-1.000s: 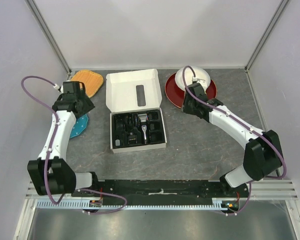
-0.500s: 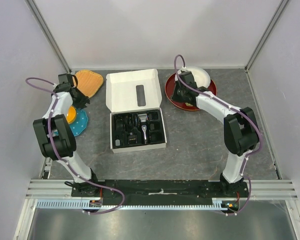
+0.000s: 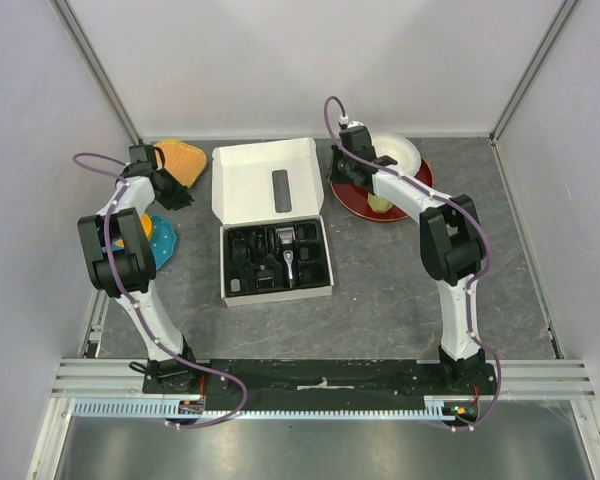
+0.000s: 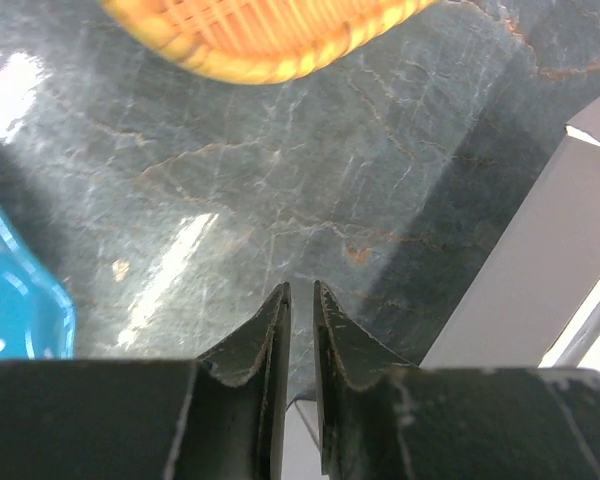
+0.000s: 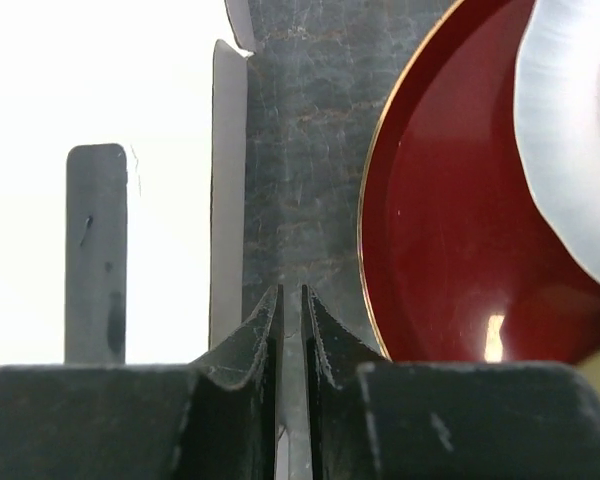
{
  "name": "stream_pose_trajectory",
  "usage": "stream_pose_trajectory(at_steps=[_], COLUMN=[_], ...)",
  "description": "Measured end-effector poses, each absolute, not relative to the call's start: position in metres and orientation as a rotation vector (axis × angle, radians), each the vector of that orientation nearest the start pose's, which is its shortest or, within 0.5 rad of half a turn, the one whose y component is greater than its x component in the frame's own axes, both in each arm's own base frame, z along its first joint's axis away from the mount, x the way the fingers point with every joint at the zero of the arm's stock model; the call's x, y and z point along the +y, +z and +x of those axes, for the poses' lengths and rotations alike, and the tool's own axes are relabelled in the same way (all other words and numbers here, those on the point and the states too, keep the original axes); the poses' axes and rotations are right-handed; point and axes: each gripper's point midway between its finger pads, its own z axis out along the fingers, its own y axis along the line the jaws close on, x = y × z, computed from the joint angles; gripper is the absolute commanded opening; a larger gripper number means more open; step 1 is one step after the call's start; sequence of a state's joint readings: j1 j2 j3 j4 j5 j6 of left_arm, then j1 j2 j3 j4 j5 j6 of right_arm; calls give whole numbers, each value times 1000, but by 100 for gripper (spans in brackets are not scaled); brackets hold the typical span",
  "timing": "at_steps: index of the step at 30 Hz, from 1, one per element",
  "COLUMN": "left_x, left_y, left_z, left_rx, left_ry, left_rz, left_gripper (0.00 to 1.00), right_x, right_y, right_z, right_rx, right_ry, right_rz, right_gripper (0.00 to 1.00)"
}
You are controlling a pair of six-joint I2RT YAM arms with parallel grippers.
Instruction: Sort the hair-cutting tools
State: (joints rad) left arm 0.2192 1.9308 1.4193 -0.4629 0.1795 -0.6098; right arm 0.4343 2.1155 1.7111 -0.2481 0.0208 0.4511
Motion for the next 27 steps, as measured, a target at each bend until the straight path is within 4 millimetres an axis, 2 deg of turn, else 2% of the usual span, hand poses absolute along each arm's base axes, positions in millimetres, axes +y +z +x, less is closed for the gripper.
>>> stream_pose_trajectory(at_steps=[6, 12, 17, 21, 27], left_x=[28, 9, 3, -4, -21], left_y=[64, 54, 39, 31, 40], left_z=[484, 495, 500, 501, 508], left_rx=[2402, 2428, 2453, 2469, 2449], left_ry=[-405, -443, -495, -555, -669], left_rz=[-911, -867, -871, -870, -791], left_gripper=[20, 20, 20, 20, 20], right_x=[261, 275, 286, 293, 300], right_y=[94, 80, 71, 70, 74], right_z=[536, 538, 531, 527, 527], right_rx=[2276, 2293, 2311, 2311, 2284], right_ry=[405, 456, 528, 577, 638], right_rz=[-69, -195, -265, -299, -319], right_gripper=[19, 20, 20, 20, 20])
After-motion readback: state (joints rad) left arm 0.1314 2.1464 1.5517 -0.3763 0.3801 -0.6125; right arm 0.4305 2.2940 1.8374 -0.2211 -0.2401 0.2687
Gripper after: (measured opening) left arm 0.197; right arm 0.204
